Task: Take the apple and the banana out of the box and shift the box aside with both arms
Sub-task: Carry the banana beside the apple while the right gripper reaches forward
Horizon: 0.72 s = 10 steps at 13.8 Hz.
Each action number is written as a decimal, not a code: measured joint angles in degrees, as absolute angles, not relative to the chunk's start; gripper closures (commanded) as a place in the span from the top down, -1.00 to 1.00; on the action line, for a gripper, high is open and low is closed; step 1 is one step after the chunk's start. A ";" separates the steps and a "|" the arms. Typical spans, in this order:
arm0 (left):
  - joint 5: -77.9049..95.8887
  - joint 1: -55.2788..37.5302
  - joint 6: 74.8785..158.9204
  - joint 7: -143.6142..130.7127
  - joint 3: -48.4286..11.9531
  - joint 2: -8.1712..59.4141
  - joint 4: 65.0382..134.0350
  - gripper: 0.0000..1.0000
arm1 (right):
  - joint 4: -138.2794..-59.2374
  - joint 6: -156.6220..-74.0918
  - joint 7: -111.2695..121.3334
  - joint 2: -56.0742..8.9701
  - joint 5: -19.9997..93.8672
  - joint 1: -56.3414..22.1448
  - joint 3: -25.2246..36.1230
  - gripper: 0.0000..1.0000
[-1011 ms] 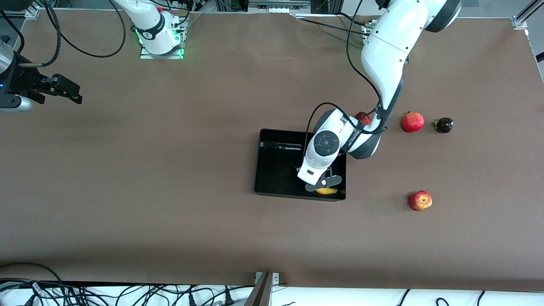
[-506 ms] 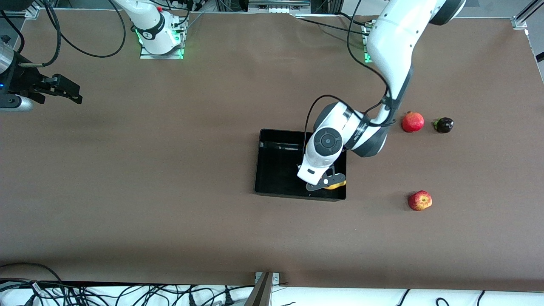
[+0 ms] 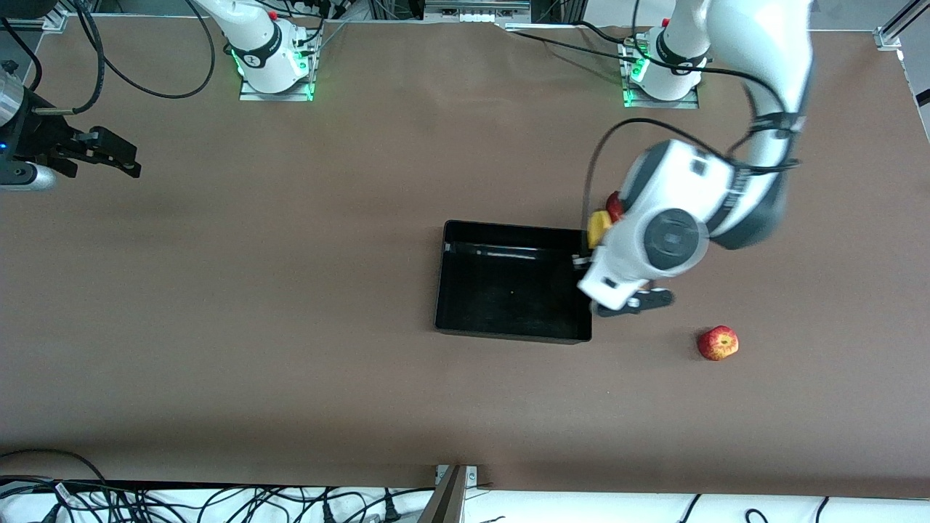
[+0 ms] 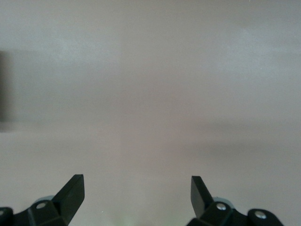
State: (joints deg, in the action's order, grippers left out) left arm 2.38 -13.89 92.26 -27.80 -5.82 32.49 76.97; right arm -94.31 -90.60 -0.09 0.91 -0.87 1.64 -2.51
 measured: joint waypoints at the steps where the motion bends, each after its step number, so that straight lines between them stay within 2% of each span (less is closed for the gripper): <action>1: 1.82 -10.49 90.58 -22.38 -6.04 32.47 77.04 -1.00 | -94.31 -90.59 -0.09 0.91 -0.87 1.64 -2.51 1.00; 5: -3.77 0.69 91.40 -5.50 -6.14 33.62 77.99 -1.00 | -94.31 -90.59 0.03 0.83 -0.87 1.58 -2.52 1.00; 10: -9.14 11.36 106.32 7.36 -6.08 39.36 78.78 -1.00 | -94.01 -90.76 -0.18 -1.62 -0.86 -2.29 -2.76 1.00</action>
